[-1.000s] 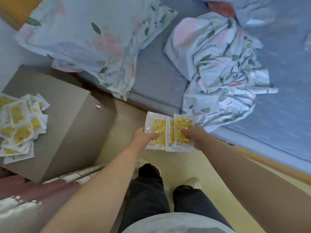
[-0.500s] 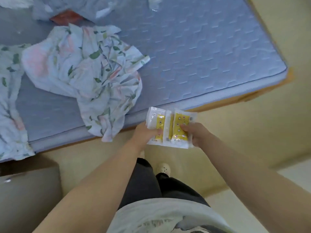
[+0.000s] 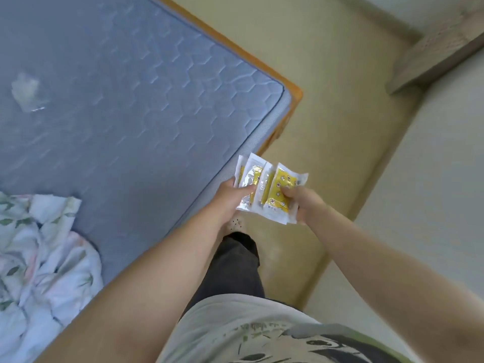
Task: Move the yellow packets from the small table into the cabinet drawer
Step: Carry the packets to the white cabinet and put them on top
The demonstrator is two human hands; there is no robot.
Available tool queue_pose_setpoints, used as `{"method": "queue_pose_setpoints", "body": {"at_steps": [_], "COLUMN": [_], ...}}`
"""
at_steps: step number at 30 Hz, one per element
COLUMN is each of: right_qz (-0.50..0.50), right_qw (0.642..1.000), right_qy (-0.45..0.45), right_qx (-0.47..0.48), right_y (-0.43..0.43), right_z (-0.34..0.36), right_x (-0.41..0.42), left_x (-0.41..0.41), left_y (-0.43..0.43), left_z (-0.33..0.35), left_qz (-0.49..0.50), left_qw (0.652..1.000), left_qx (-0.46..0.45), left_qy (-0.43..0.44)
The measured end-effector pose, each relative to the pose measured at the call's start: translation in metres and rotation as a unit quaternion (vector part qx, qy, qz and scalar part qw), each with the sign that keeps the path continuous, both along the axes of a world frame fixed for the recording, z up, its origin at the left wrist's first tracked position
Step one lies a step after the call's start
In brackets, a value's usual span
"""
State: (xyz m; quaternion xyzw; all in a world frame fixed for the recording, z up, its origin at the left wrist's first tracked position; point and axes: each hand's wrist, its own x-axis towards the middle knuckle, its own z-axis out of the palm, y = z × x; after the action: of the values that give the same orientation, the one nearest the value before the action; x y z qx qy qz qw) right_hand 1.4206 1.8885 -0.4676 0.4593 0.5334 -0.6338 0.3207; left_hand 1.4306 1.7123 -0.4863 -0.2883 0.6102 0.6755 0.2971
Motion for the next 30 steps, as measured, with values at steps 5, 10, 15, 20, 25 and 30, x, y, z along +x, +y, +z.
{"method": "queue_pose_setpoints", "body": {"at_steps": [5, 10, 15, 20, 25, 30], "right_qz": [-0.060, -0.112, -0.087, -0.038, -0.007, 0.063], "right_qw": [0.998, 0.993, 0.991, 0.990, 0.993, 0.994], "right_qy": [0.004, 0.003, 0.016, 0.031, 0.057, 0.048], "right_qx": [0.028, 0.048, 0.097, 0.132, 0.106, 0.070], "right_y": [0.064, 0.144, 0.239, 0.331, 0.385, 0.381], "right_z": [0.021, 0.039, 0.039, 0.048, 0.057, 0.036], "right_x": [-0.100, -0.181, -0.276, -0.380, -0.476, -0.580], "left_x": [-0.120, -0.220, -0.320, -0.408, -0.484, -0.570], "left_y": [0.068, 0.146, 0.238, 0.320, 0.360, 0.362], "left_z": [0.013, 0.021, 0.015, 0.017, 0.022, 0.028], "left_qz": [-0.050, -0.070, -0.059, -0.031, -0.012, 0.021], "left_qw": [0.998, 0.996, 0.996, 0.997, 0.997, 0.998], "left_qx": [-0.025, -0.044, -0.058, -0.066, -0.079, -0.061], "left_qy": [0.004, 0.022, 0.023, -0.008, -0.018, -0.006]}}
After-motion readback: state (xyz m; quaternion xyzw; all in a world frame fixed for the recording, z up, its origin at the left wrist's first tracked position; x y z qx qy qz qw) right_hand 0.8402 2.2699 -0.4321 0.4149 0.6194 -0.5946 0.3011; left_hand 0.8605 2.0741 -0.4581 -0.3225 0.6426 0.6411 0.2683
